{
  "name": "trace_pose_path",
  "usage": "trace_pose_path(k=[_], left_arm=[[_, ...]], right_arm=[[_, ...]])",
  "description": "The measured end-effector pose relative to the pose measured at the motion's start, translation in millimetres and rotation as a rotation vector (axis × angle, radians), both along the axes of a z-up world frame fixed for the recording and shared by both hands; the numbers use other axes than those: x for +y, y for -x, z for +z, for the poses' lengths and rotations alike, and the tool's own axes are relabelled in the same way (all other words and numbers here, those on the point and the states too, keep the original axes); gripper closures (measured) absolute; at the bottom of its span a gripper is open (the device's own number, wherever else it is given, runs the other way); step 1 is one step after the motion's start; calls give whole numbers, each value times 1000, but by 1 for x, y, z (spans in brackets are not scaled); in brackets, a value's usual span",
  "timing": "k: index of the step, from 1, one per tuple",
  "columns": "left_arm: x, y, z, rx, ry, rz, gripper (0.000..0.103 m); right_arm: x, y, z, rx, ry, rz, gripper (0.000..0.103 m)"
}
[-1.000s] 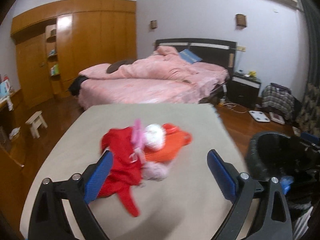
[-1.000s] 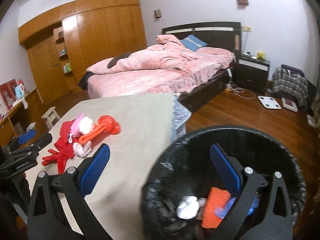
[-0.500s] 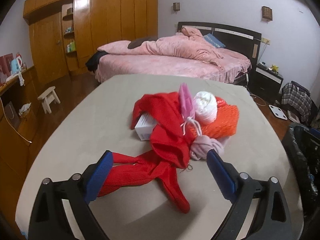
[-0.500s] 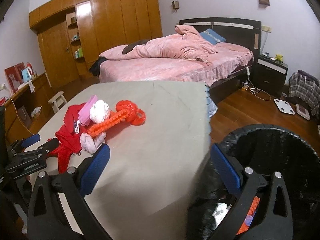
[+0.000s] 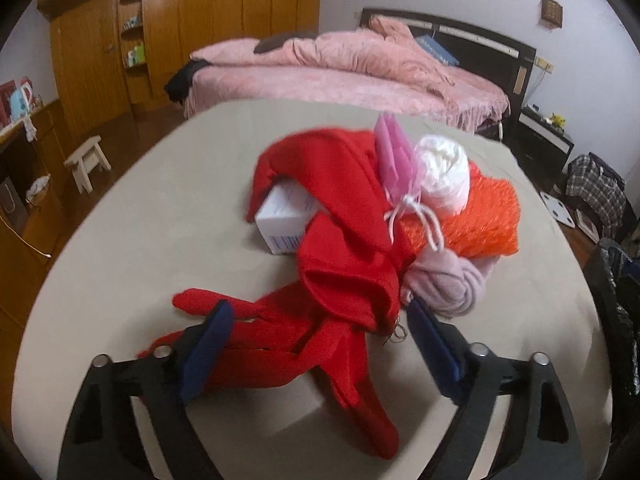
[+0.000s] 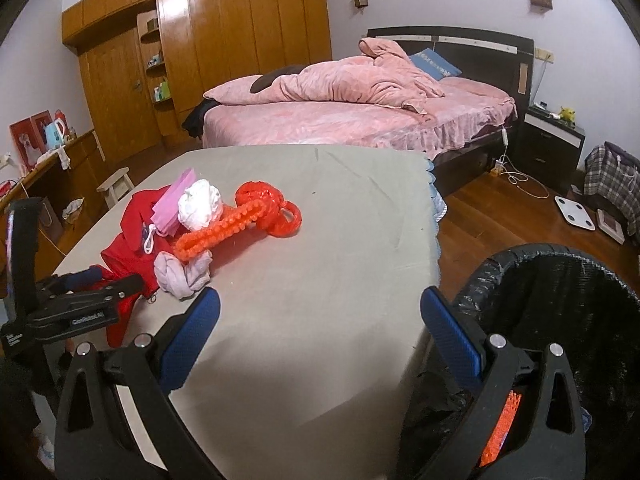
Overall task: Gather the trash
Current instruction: 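Grasp the red glove with the left gripper, then lift the red glove with the left gripper while the right approaches the pink sock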
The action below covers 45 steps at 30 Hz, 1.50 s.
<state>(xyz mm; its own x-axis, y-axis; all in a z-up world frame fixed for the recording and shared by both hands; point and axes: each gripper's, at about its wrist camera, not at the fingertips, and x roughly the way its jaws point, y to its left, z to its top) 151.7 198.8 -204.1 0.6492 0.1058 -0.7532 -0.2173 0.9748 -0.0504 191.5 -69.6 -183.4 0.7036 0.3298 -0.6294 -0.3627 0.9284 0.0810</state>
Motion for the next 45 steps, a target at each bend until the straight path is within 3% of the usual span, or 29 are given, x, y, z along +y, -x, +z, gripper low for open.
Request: trace_pose_path(k=[5,10,12,22,35,39,45], left_arm=[[5,0,-5,18,34,-6,45],[8,4,-4,0,67,-13,81],[9,5,-4,-3,65,-19,86],[16,19,17,-65,77,-9,89],[44,31,27,-101,28,20,89],[52,33,26,-107,25,32,89],[61,35,26,-118,25,39,89]], right_arm=[[7,-3,-2,3,3,11,5],[15,-4,-3,10,3,23,5],[19,-4,-1,7,3,30,5],[49,-8,-3,24,-9,62,5],[102,-11,-21,70,1,118,6],[117,-16,-25,102,0,136,21],[138,-23,-30,129,4,135,21]])
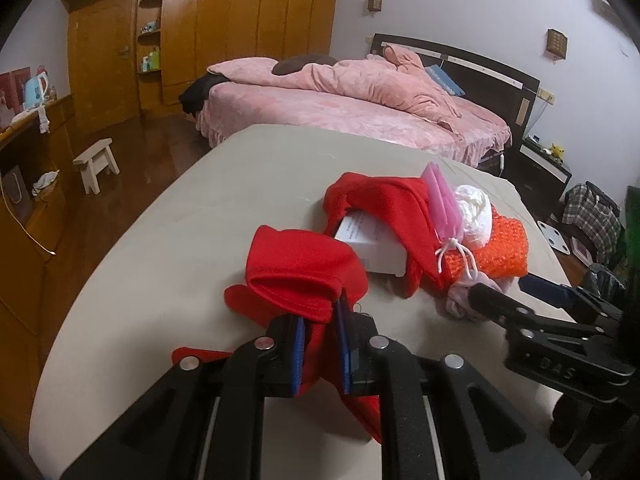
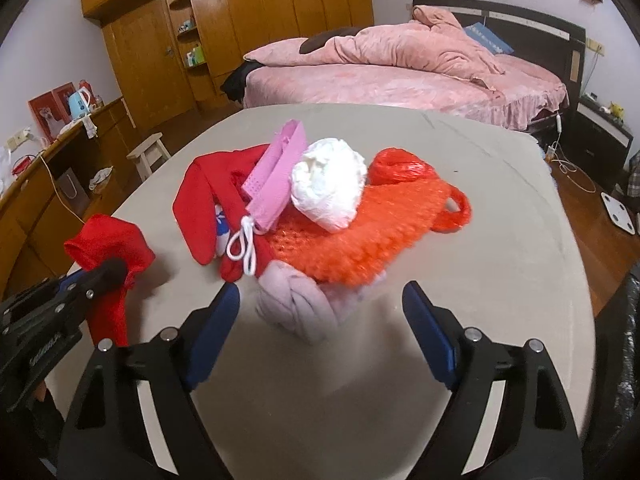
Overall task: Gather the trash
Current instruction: 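Lift the red glove with the left gripper while the right approaches the pink sock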
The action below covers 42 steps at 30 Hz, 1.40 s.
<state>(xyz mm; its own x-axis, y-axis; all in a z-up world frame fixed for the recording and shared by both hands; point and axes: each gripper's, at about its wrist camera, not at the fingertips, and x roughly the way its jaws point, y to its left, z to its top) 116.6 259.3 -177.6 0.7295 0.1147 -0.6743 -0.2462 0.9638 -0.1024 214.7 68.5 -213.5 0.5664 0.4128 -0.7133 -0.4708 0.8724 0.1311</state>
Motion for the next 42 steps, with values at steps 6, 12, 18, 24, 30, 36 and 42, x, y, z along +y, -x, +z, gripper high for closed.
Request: trace_pose_path(k=[6,12,18,24,30,36,42], left_arm=[[3,2,-3,1,13,5,89],[-2,5,-2,3,17,-2,89],[-11,8,1,0,28,-22,89],[-27,6,2,4,32,-54,89],[-34,6,5,4,23,-66,89],[-33,8,7,8,14,-61,89],[-36,7,5,17,10,-55,89]], right_arm=[[14,-5,-7,40,35,17,49],[1,4,1,39,-1,56,64],[-23,22,9,45,-6,64,66],[-44,34,6,44,14,58,48],[-50,28,7,31,-4,9,24],[-45,13,-4,56,14,-3,18],[-35,2,-8,88,-11,18,26]])
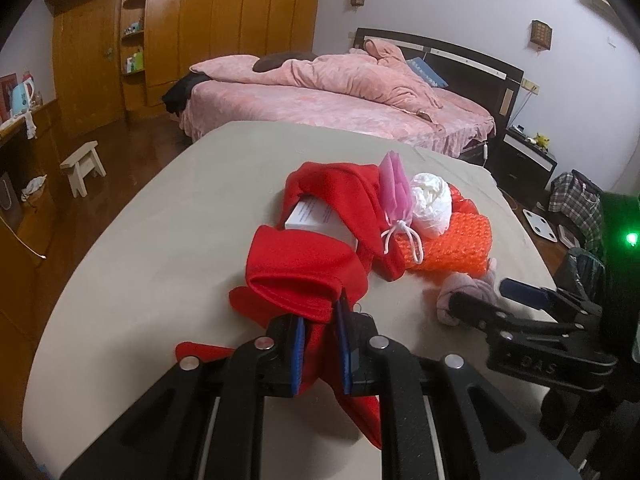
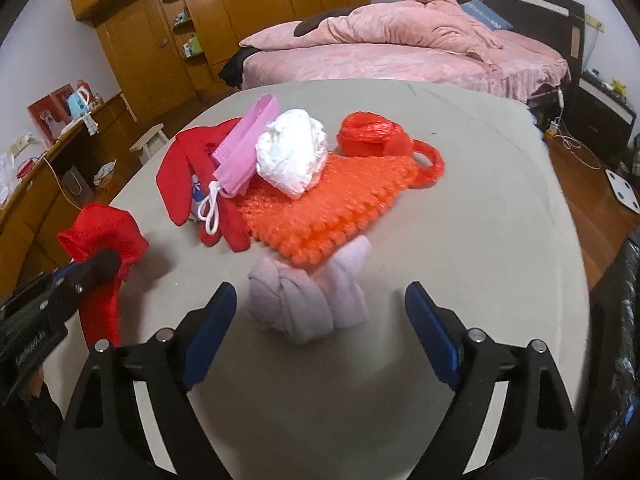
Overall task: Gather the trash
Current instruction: 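Lift the red glove with the left gripper while the right approaches the pink sock, then grasp and lift the pink sock with the right gripper while the left holds the glove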
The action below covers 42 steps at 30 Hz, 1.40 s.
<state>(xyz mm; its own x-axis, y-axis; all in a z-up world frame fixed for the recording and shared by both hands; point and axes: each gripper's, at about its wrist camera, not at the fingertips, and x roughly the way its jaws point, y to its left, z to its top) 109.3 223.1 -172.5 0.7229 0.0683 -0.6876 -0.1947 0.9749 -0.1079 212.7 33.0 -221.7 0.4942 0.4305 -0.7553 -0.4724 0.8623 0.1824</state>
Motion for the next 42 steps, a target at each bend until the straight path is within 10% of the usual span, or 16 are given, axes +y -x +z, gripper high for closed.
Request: trace_pose_path(k=[6,42], left_arm=[[0,1,0,2,-3,0,89],[-128,13,89,-150,14,-224,89]], right_arm=[[8,1,-1,22,-5,66,59],[-145,61,130,-253,-90,-141,59]])
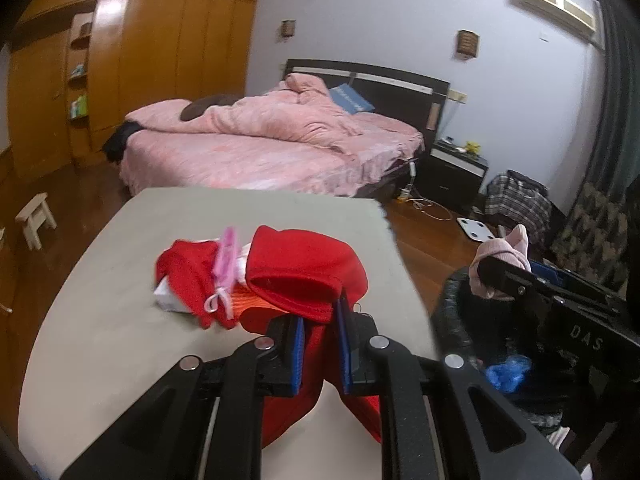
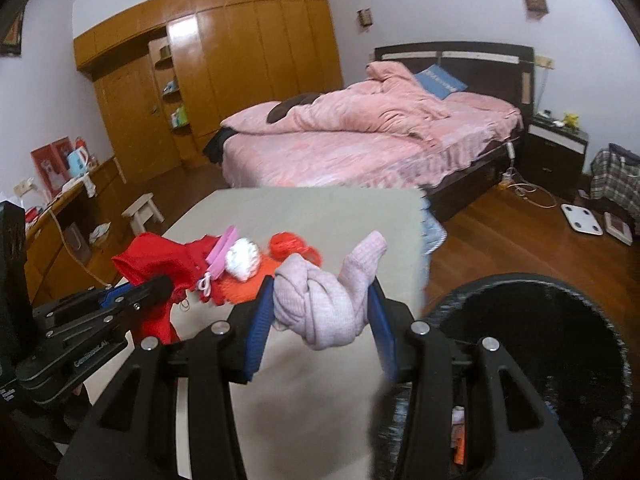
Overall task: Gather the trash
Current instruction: 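Grasp and lift the pink sock with the right gripper while the left holds the glove, then carry the red glove and pink sock over the bin and open both grippers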
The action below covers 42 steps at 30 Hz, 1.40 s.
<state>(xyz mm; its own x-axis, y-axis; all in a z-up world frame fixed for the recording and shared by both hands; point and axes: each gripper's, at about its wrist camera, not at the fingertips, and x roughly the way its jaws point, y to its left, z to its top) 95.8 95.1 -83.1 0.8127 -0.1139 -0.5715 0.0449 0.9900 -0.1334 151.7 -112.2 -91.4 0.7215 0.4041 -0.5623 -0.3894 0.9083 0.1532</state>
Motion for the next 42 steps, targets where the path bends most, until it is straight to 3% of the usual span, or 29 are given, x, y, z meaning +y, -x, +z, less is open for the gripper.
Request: trace_pose_path(k=[21,42], left_arm=[[-125,-8,19,-56,5,-251,89],[-209,-40,3,-37,12,-407,89]], right_arm=[[-131,23,10,-30,12,-244,59],[-205,28,-30,38,51,-403,59]])
